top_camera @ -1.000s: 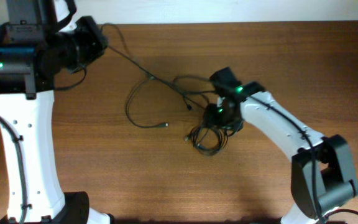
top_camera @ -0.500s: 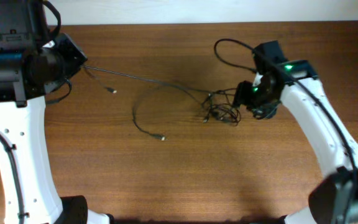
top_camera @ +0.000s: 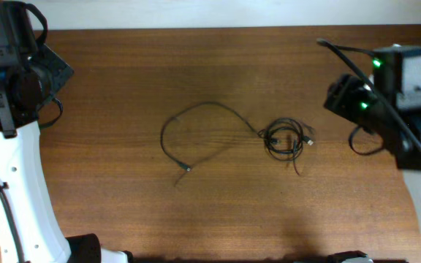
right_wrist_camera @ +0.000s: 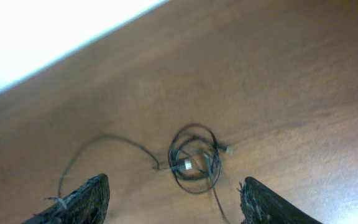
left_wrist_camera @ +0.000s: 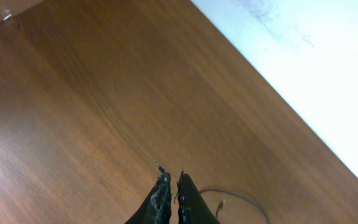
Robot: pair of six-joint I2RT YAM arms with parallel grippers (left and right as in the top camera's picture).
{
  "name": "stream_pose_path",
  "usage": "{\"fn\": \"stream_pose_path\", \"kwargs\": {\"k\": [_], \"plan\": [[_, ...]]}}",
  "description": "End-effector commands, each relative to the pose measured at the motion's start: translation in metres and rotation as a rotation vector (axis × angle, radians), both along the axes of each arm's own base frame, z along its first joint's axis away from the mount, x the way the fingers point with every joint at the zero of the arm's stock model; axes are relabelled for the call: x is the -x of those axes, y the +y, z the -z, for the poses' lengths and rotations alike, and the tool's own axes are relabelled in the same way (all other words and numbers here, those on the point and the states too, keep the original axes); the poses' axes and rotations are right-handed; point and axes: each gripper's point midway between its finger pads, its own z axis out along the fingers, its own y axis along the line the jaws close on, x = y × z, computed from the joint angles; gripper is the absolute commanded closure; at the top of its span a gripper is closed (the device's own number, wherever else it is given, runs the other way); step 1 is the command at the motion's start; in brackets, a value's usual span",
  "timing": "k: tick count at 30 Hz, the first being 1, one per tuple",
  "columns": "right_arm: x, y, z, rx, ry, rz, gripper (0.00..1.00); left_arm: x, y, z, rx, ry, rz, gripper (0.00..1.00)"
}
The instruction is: Untangle cables
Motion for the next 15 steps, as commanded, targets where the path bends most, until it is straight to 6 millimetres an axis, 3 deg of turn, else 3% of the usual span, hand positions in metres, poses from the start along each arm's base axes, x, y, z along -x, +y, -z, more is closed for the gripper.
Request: {"fn": "stream_pose_path", "kwargs": {"k": [1,5,9,12,15], "plan": [[0.013,-0.012,-0.028,0.023,-0.095,0.047,0.32,0.007,0.004,-0.009,-0.020,-0.016,-0.018,0.92],[0.014,-0.003,-0.027,0.014,-0.087,-0.019,0.32,-0.002,-0.014,-0.001,0.065,-0.011,0.057,0.92],[0.009,0.005,-0.016,0.013,-0.042,-0.074,0.25,-0.018,-0.055,0.003,0.147,-0.011,0.341,0.85],[0.003,0.007,0.003,0.016,0.032,-0.080,0.21,-0.025,-0.080,0.009,0.207,-0.005,0.506,0.78],[-0.005,0.022,0.032,-0.008,0.142,-0.168,0.21,-0.031,-0.095,0.026,0.259,0.053,0.556,0.75]]}}
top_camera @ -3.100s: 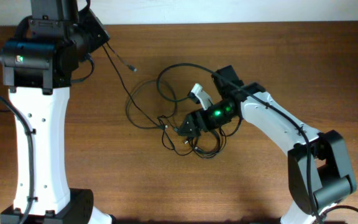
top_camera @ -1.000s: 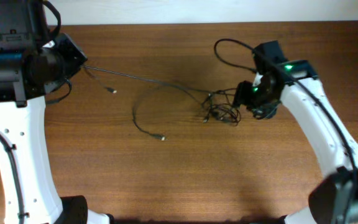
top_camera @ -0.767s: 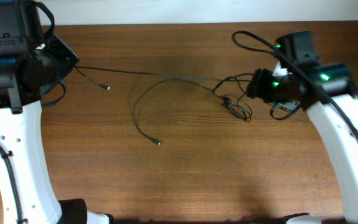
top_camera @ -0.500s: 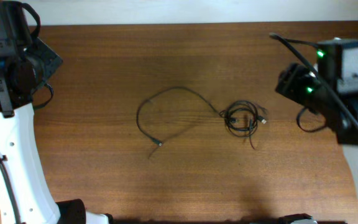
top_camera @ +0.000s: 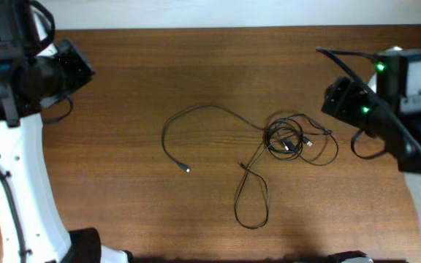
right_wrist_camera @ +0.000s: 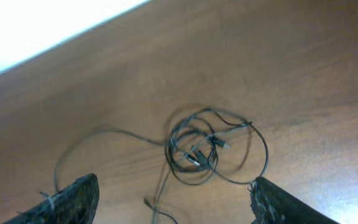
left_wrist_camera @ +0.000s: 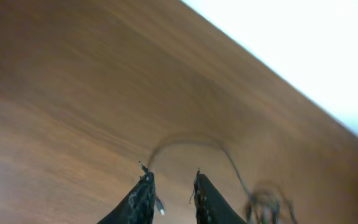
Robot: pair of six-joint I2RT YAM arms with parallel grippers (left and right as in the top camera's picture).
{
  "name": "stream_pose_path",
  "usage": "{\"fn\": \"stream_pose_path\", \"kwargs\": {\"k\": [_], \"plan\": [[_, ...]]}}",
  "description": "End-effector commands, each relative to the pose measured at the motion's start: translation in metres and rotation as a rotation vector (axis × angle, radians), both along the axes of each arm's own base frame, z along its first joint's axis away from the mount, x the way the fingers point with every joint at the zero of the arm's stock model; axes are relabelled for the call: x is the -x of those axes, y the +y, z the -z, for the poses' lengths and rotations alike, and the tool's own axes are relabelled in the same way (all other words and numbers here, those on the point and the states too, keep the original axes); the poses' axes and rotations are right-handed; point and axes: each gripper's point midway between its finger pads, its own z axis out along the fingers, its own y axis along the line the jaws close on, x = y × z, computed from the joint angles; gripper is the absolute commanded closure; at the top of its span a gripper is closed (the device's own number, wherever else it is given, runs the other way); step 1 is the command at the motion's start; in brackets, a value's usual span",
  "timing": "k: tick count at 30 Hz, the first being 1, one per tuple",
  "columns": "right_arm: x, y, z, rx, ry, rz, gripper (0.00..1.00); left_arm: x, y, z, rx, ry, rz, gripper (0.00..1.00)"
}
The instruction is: Untangle cables
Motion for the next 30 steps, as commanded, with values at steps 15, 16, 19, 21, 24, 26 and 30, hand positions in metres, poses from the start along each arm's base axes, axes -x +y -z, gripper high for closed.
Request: {"fn": "stream_pose_path", "kwargs": {"k": [15,16,19,21,24,26,30], "plan": [[-0.029,0.027,0.084,-0.135,0.317,-0.135,0.01,-0.017,-0.170,0.119,-0.022,0.348,0.669,0.40],[-0.030,0.020,0.083,-0.138,0.314,-0.115,0.01,-0.015,-0.179,0.129,-0.024,0.380,0.691,0.39],[-0.024,-0.016,0.086,-0.172,0.346,-0.010,0.01,-0.007,-0.217,0.171,-0.058,0.486,0.825,0.37],[-0.019,-0.031,0.087,-0.199,0.364,0.030,0.01,0.000,-0.238,0.196,-0.082,0.543,0.909,0.32],[-0.011,-0.047,0.089,-0.202,0.388,0.053,0.01,0.010,-0.266,0.229,-0.109,0.608,0.995,0.24],[-0.009,-0.050,0.090,-0.191,0.392,0.036,0.01,0.016,-0.283,0.249,-0.130,0.629,1.059,0.22],[-0.010,-0.050,0.090,-0.180,0.389,0.018,0.02,0.024,-0.322,0.297,-0.162,0.651,1.149,0.01]]}}
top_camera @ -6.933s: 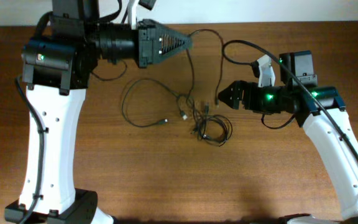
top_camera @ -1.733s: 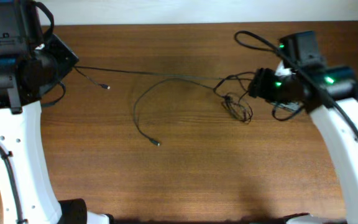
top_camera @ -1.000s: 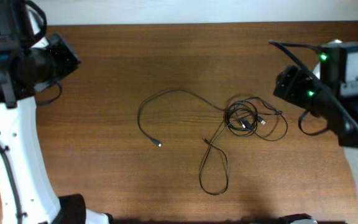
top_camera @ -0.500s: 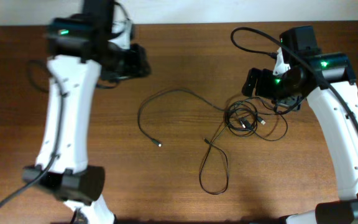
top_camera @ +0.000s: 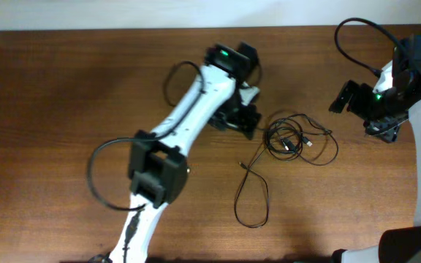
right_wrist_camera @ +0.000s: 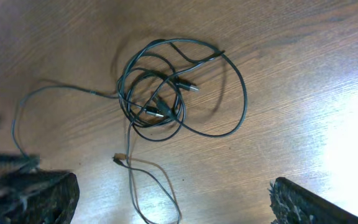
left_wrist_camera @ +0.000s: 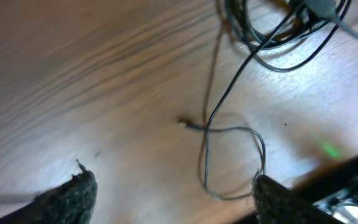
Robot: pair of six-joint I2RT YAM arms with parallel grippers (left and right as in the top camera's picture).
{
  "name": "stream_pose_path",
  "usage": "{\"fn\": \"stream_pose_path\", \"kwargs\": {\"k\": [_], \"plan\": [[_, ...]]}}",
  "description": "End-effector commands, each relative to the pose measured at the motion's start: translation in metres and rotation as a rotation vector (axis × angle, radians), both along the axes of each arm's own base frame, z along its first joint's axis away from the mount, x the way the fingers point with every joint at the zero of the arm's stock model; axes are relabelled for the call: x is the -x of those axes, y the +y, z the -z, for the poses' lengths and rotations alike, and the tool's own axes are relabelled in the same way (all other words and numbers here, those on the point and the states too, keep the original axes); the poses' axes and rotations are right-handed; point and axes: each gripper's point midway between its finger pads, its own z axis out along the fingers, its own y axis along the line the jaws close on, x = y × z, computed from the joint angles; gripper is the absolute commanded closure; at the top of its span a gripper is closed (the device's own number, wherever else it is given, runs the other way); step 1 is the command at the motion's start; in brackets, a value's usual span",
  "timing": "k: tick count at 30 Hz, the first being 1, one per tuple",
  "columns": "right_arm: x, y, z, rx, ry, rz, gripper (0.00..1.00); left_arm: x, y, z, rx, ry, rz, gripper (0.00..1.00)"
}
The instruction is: Untangle cables
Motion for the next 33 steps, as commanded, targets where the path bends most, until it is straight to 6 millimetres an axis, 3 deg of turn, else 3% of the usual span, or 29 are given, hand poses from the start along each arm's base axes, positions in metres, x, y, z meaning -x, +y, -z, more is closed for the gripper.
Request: {"fn": "stream_pose_path", "kwargs": {"k": [1,7,9,12,14,20,27,33], "plan": [[0.001,0.002,-0.013,0.001,-0.048,-0.029,0.01,0.005,-0.029,0.034,0.008,0.006,0.086,0.01],[0.000,0.001,-0.011,0.008,-0.045,-0.028,0.02,0.022,-0.051,0.062,-0.006,0.028,0.158,0.13],[0.000,0.001,-0.011,0.008,-0.044,-0.027,0.01,0.026,-0.061,0.065,0.008,0.011,0.205,0.16],[0.000,0.001,-0.010,0.007,-0.041,-0.028,0.01,0.027,-0.079,0.066,0.042,-0.034,0.247,0.30],[0.000,0.001,-0.009,0.007,-0.037,-0.028,0.01,0.027,-0.093,0.067,0.063,-0.069,0.268,0.32],[-0.001,0.001,-0.007,0.005,-0.030,-0.028,0.01,0.028,-0.100,0.070,0.027,-0.126,0.304,0.49],[-0.001,0.001,-0.006,0.005,-0.026,-0.028,0.01,0.011,-0.091,0.073,-0.045,-0.210,0.304,0.51],[-0.001,0.001,-0.006,0.005,-0.027,-0.028,0.02,-0.001,-0.097,0.072,-0.034,-0.266,0.298,0.50]]}}
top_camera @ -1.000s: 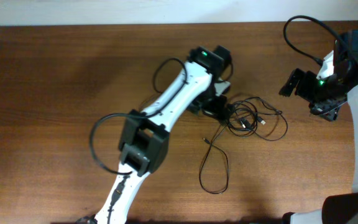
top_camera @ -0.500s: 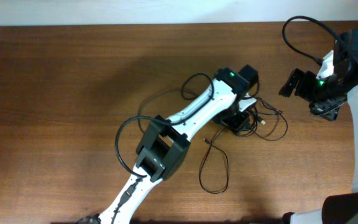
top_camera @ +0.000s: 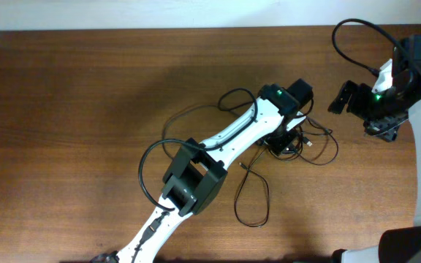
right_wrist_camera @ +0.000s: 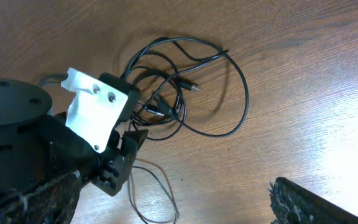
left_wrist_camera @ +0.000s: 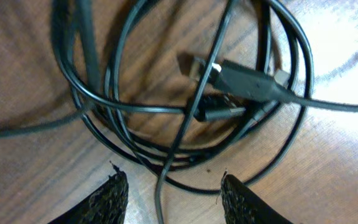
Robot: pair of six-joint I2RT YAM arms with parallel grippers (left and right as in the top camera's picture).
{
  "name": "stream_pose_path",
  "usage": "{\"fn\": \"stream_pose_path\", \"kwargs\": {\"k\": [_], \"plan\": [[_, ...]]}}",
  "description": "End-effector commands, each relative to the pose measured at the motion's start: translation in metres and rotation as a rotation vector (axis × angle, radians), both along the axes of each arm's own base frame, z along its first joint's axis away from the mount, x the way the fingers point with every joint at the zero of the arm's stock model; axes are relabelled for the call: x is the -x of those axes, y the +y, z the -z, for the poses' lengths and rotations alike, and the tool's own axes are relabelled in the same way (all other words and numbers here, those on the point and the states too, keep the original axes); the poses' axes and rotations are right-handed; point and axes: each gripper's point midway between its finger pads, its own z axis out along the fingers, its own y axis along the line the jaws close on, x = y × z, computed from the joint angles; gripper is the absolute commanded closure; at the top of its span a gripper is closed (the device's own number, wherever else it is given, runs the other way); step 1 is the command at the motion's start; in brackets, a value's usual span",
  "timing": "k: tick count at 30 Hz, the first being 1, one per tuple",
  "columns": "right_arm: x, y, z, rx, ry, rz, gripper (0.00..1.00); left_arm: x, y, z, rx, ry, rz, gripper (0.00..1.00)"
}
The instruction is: Untangle cables
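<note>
A tangle of thin black cables (top_camera: 287, 140) lies right of the table's middle. One long loop (top_camera: 252, 199) runs toward the front and a wider loop (top_camera: 328, 150) goes to the right. My left gripper (left_wrist_camera: 169, 183) hangs low over the coil (left_wrist_camera: 185, 93), open, with one strand passing between its fingers. A black plug (left_wrist_camera: 247, 78) lies across the coil. My right gripper (right_wrist_camera: 174, 186) is open and empty, held high to the right of the tangle (right_wrist_camera: 166, 106).
The left arm (top_camera: 218, 150) reaches across the wooden table (top_camera: 86, 109) from the front left, and a thin strand (top_camera: 188, 113) passes under it. The right arm (top_camera: 386, 102) and its own black lead stand at the far right edge.
My left gripper has moved right, from beside the coil's left side to right over it and close down on it. The right arm and the cables have stayed in place.
Both arms first stood at the table's sides, the left gripper shut, with a compact tangle between them. Then the tangle lay wider, with a front loop and a right loop. Later my left gripper was open left of the coil, and it is now over it.
</note>
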Motion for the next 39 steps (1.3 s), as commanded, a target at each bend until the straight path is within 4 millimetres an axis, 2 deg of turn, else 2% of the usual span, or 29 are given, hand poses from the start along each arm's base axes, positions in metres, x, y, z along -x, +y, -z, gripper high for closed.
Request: {"fn": "stream_pose_path", "kwargs": {"k": [1,8,14,16,19,22,24,28,33,39], "plan": [[-0.001,0.000,-0.006,0.003,-0.021,-0.004,0.01,-0.008,0.001,0.004,-0.015,-0.033,0.004,0.50],[-0.001,0.000,-0.006,0.003,-0.022,-0.004,0.02,-0.006,0.003,0.016,-0.019,-0.028,0.004,0.61],[-0.001,0.000,-0.006,0.003,-0.021,-0.004,0.01,-0.009,0.000,0.015,-0.007,-0.040,0.004,0.69],[-0.001,0.000,-0.006,0.003,-0.021,-0.004,0.01,-0.010,-0.001,0.015,-0.006,-0.041,0.004,0.78],[-0.001,0.000,-0.006,0.003,-0.021,-0.004,0.01,-0.009,-0.001,0.015,-0.007,-0.040,0.004,1.00],[-0.001,0.000,-0.005,0.003,-0.021,-0.004,0.01,-0.007,0.000,0.009,-0.006,-0.032,0.004,1.00],[-0.001,0.000,-0.005,0.003,-0.020,-0.004,0.02,-0.005,-0.005,-0.012,0.023,-0.021,0.008,1.00],[0.000,0.000,0.003,0.000,-0.006,-0.003,0.01,-0.009,-0.015,-0.075,0.107,-0.071,0.011,1.00],[0.005,0.004,0.031,-0.026,0.040,-0.007,0.01,-0.010,-0.020,-0.161,0.241,-0.174,0.017,1.00],[0.008,0.016,0.059,-0.099,0.059,-0.020,0.01,0.007,-0.024,-0.214,0.376,-0.181,0.050,1.00]]}}
